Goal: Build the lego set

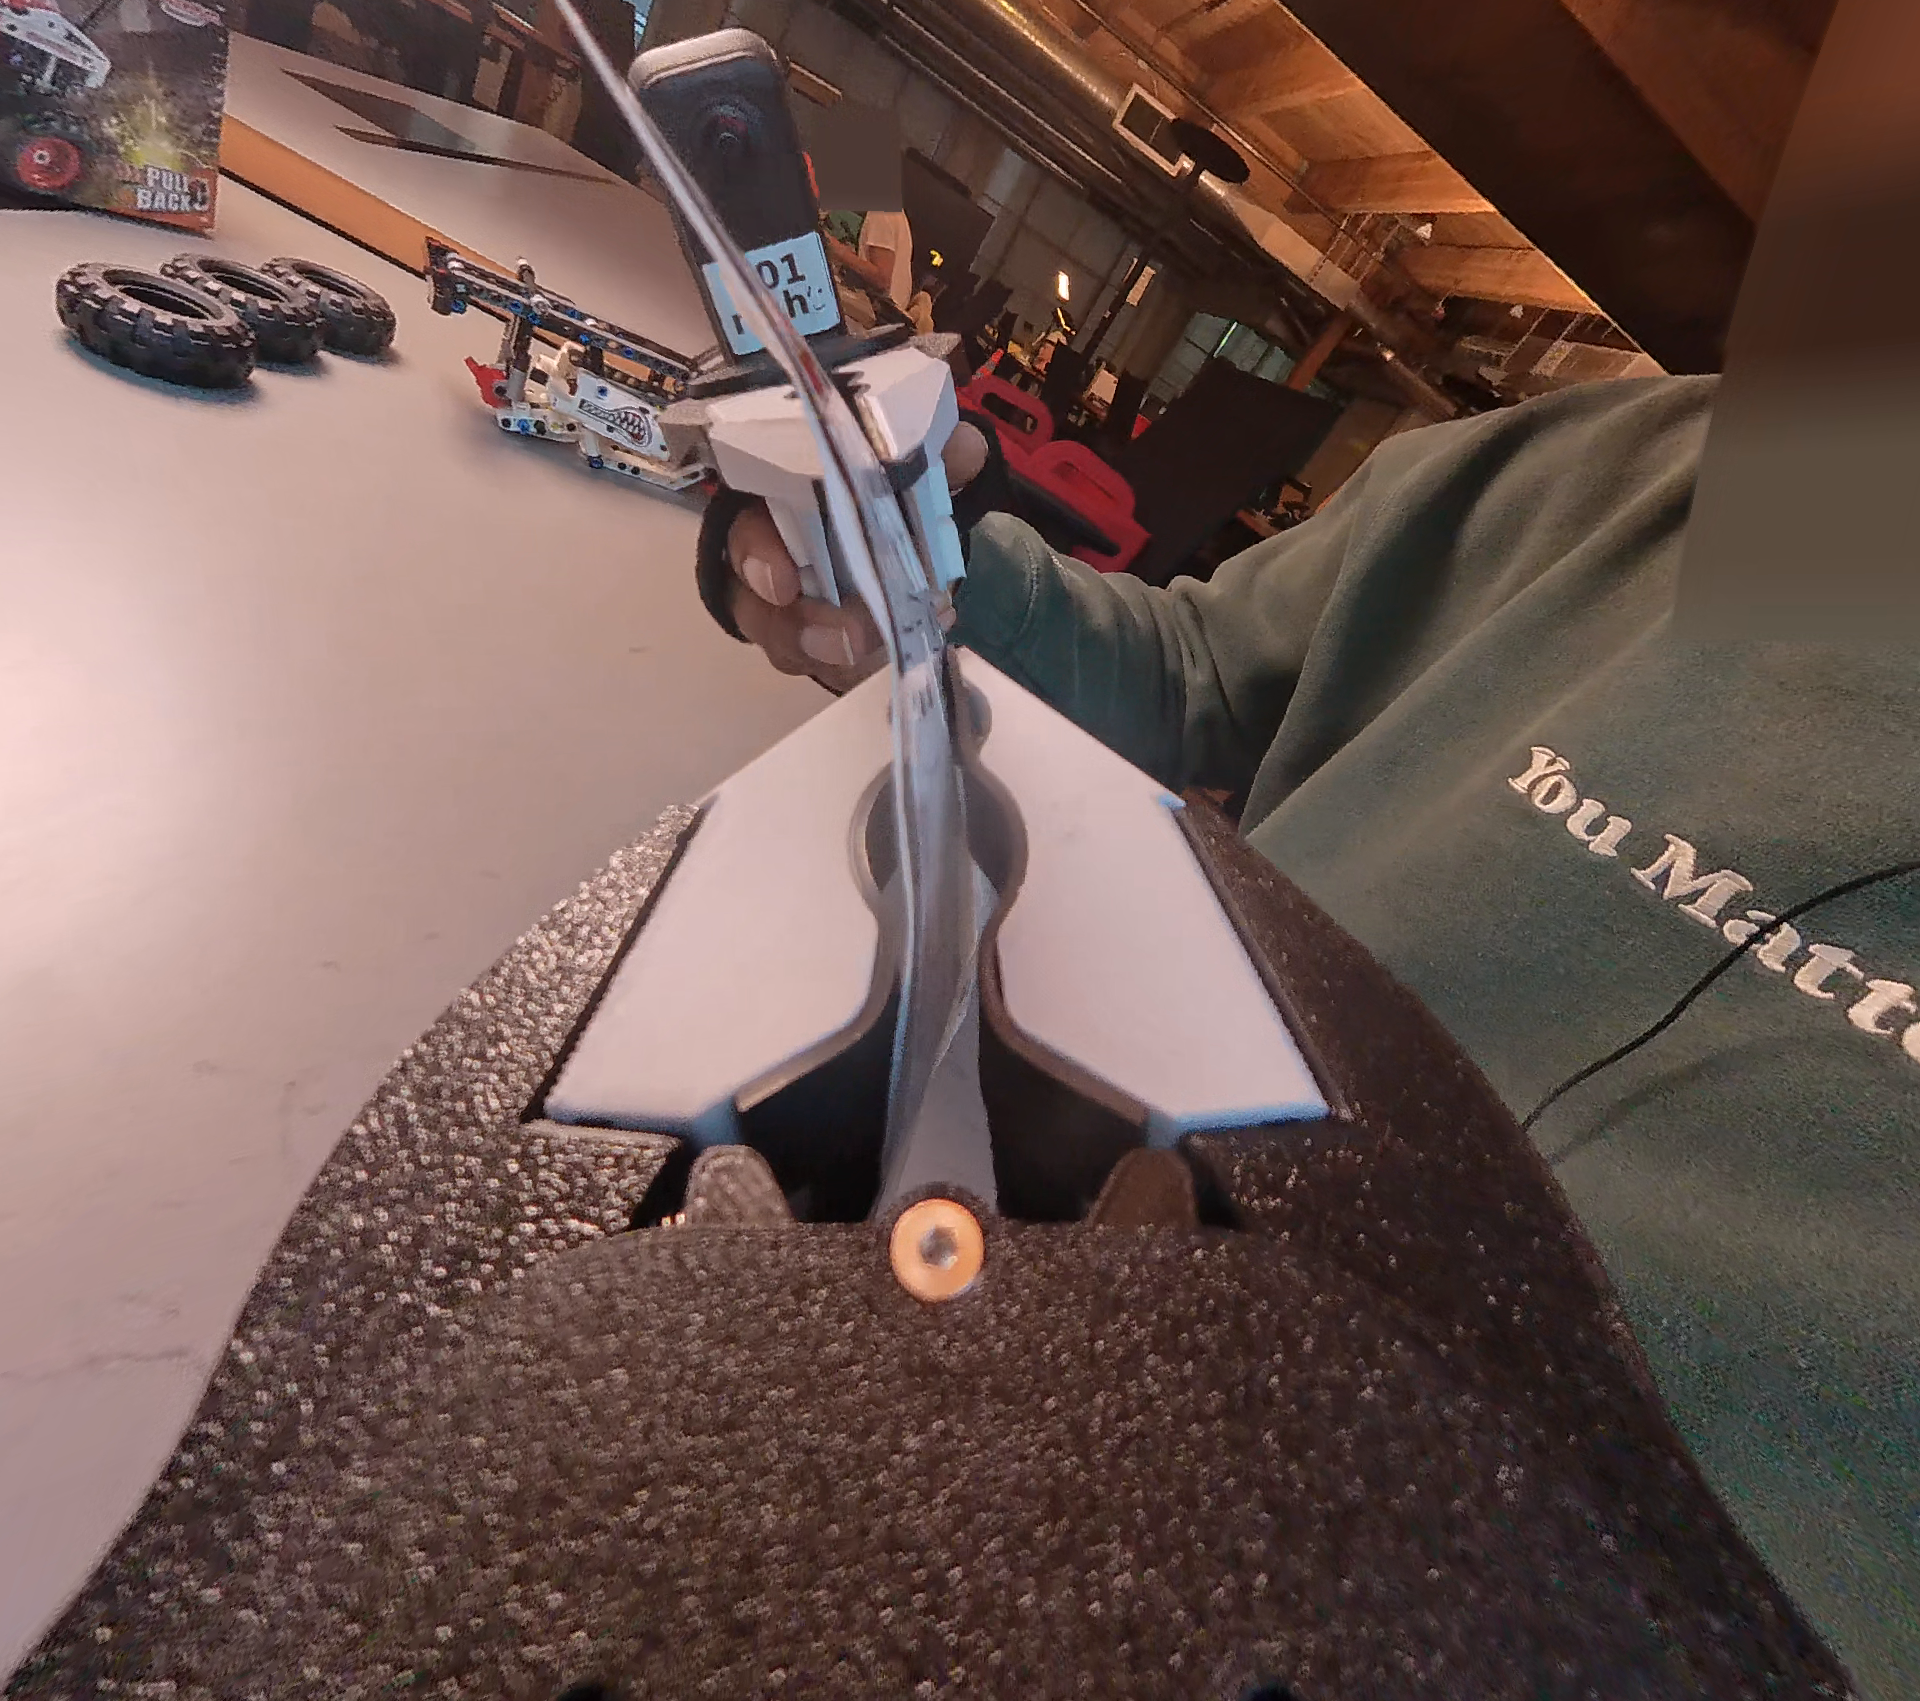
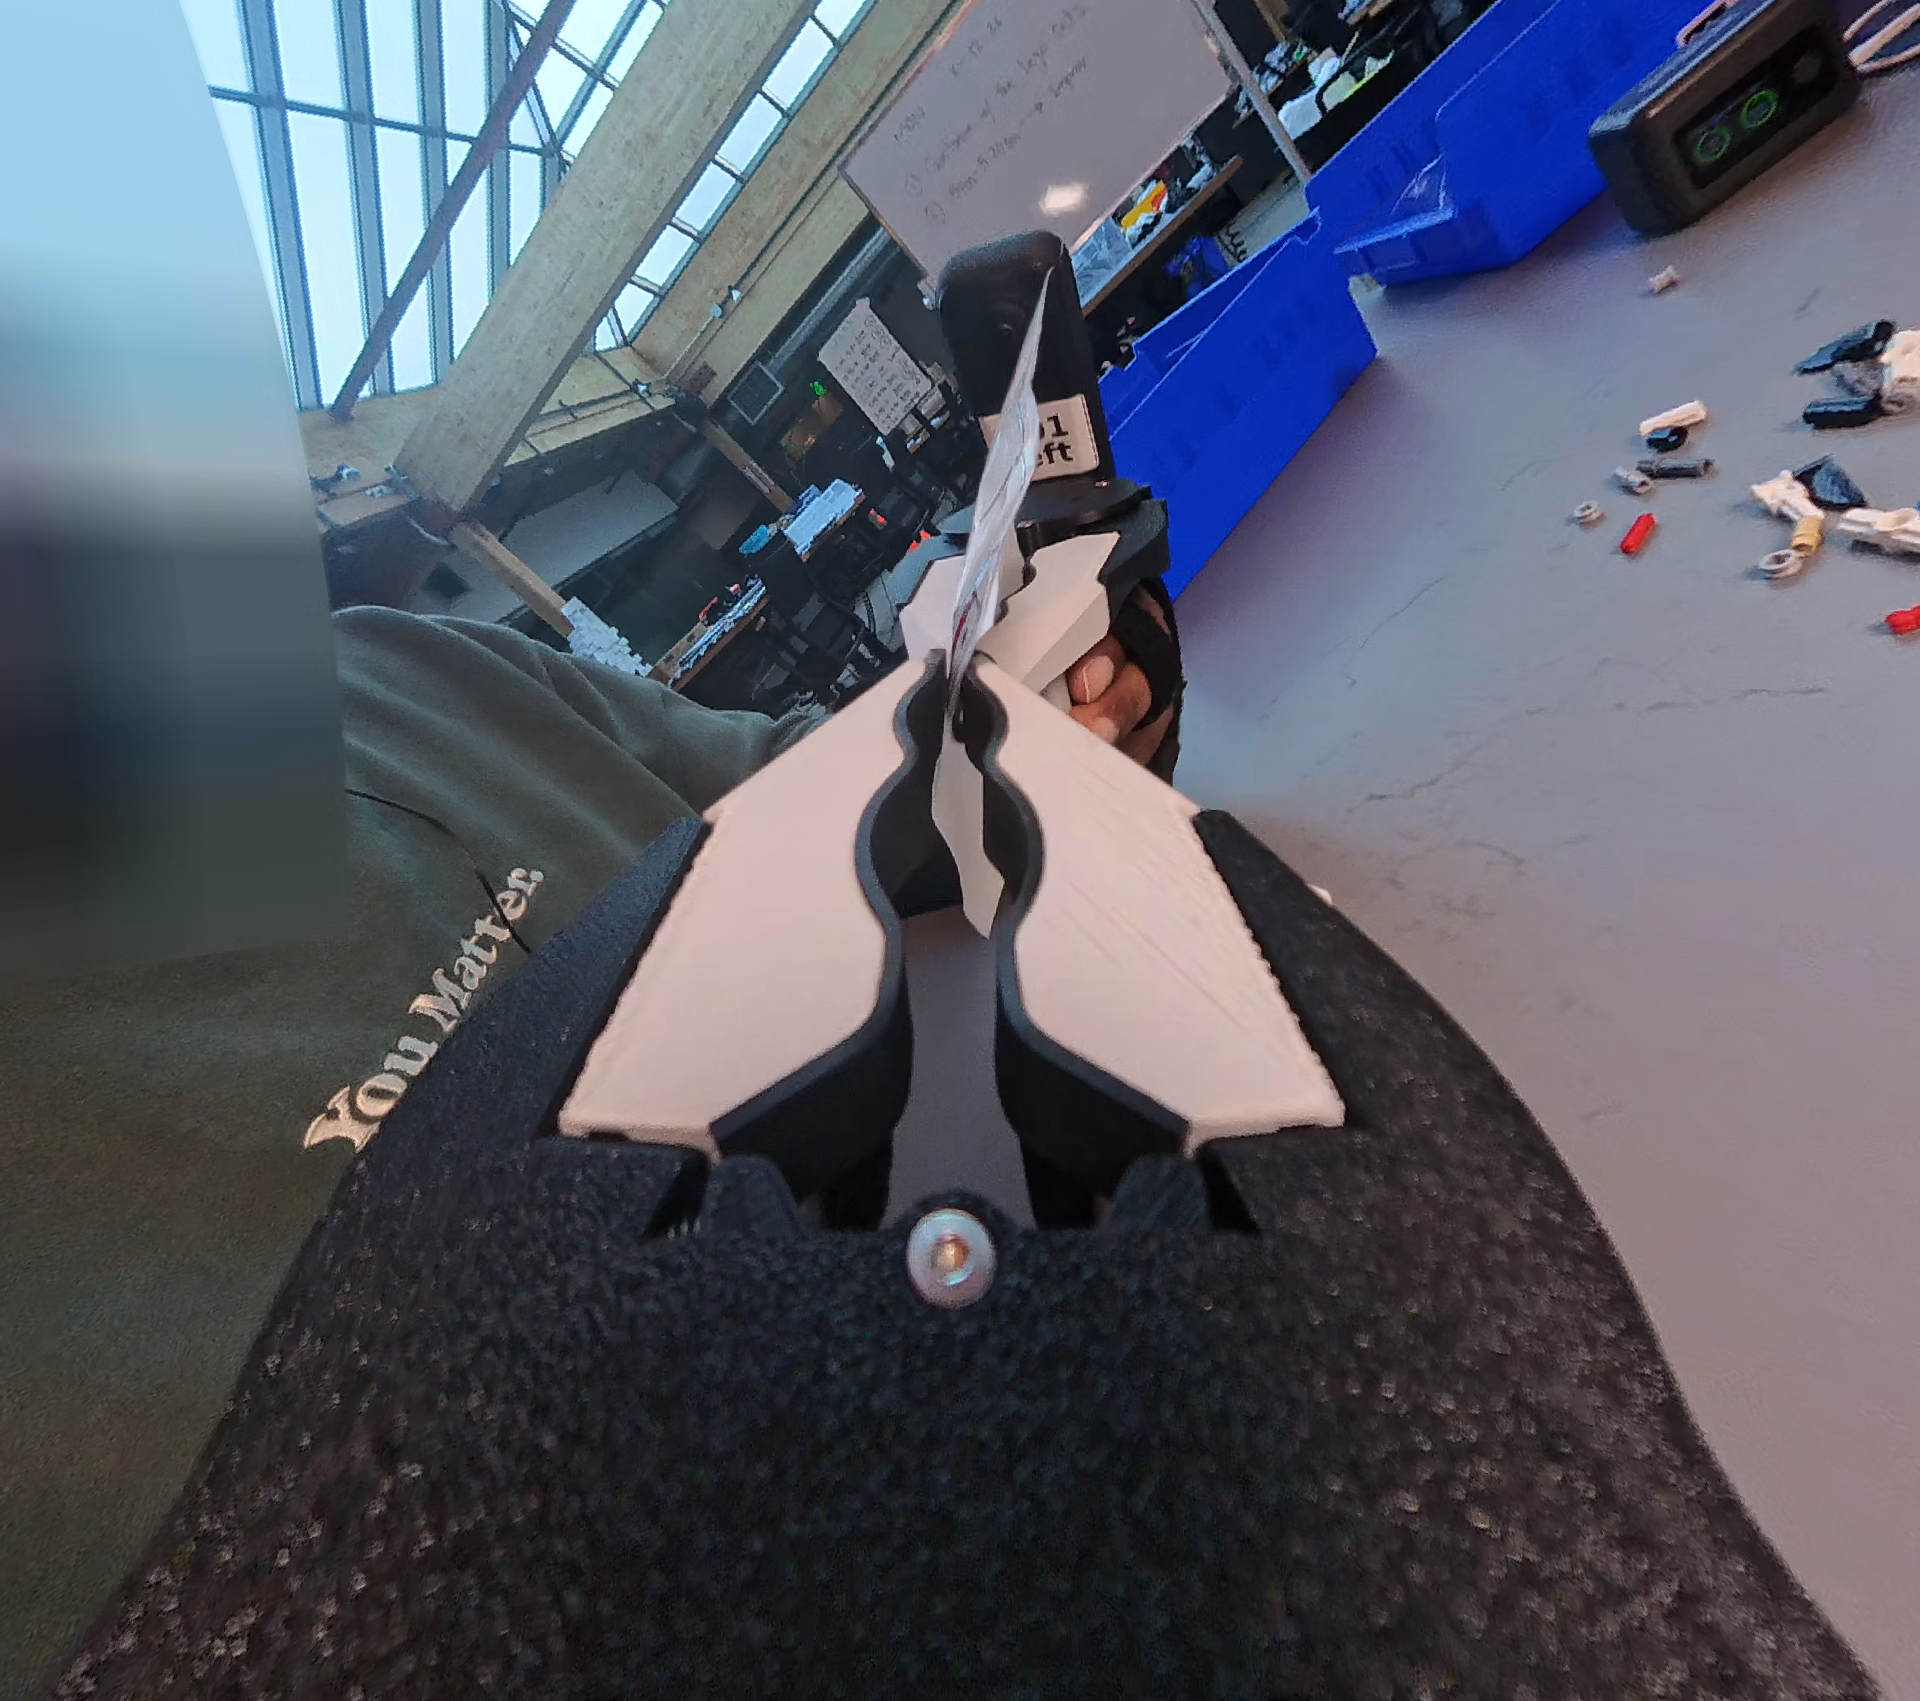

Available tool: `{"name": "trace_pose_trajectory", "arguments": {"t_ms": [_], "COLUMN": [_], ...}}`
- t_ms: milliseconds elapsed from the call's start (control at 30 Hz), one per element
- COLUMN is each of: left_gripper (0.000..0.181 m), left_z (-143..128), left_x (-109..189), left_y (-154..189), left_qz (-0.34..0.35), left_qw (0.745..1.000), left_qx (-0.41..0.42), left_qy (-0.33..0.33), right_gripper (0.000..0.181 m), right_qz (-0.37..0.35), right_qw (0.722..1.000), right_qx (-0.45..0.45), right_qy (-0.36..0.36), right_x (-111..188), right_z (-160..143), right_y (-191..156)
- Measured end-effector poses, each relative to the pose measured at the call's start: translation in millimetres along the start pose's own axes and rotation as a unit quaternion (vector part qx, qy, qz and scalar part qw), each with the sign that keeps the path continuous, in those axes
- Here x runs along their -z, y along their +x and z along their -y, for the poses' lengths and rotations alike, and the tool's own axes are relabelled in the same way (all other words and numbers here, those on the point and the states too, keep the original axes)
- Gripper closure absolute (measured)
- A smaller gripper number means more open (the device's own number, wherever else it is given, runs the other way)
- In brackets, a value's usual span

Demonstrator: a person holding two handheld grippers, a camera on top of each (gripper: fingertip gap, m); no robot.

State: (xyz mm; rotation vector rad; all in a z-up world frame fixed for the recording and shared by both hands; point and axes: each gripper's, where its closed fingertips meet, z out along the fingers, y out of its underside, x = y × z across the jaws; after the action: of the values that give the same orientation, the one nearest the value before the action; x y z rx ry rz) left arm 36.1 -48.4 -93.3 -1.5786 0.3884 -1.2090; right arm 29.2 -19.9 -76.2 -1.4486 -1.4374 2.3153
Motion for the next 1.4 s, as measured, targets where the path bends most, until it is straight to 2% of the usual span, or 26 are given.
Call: {"name": "trace_pose_trajectory", "arguments": {"t_ms": [233, 667, 833, 967, 1067, 1267, 1400], "left_gripper": [0.181, 0.178, 0.168, 0.16, 0.166, 0.181, 0.181], "left_z": [0, -13, -12, -2, 7, 7, 5], "left_x": [0, -3, 0, 6, 15, 26, 23], "left_y": [-8, -14, -19, -19, -17, -22, -22], "left_qz": [0.026, 0.082, 0.104, 0.107, 0.11, 0.131, 0.129], "left_qw": [1.0, 0.994, 0.99, 0.991, 0.991, 0.988, 0.989], "left_qx": [0.001, -0.066, -0.08, -0.077, -0.08, -0.084, -0.077], "left_qy": [0.007, -0.042, -0.041, -0.015, 0.0, -0.013, -0.019], "right_gripper": [0.181, 0.181, 0.181, 0.181, 0.181, 0.181, 0.181], "right_qz": [-0.021, -0.052, -0.052, -0.058, -0.068, -0.082, -0.088], "right_qw": [0.999, 0.998, 0.998, 0.997, 0.996, 0.996, 0.996], "right_qx": [0.034, 0.027, 0.029, 0.04, 0.049, 0.018, -0.002], "right_qy": [0.019, 0.016, 0.012, -0.019, -0.04, -0.012, -0.003], "right_x": [6, 18, 19, 18, 21, 35, 38], "right_z": [9, 11, 10, 0, -5, 6, 7], "right_y": [3, 19, 20, 22, 25, 33, 38]}}
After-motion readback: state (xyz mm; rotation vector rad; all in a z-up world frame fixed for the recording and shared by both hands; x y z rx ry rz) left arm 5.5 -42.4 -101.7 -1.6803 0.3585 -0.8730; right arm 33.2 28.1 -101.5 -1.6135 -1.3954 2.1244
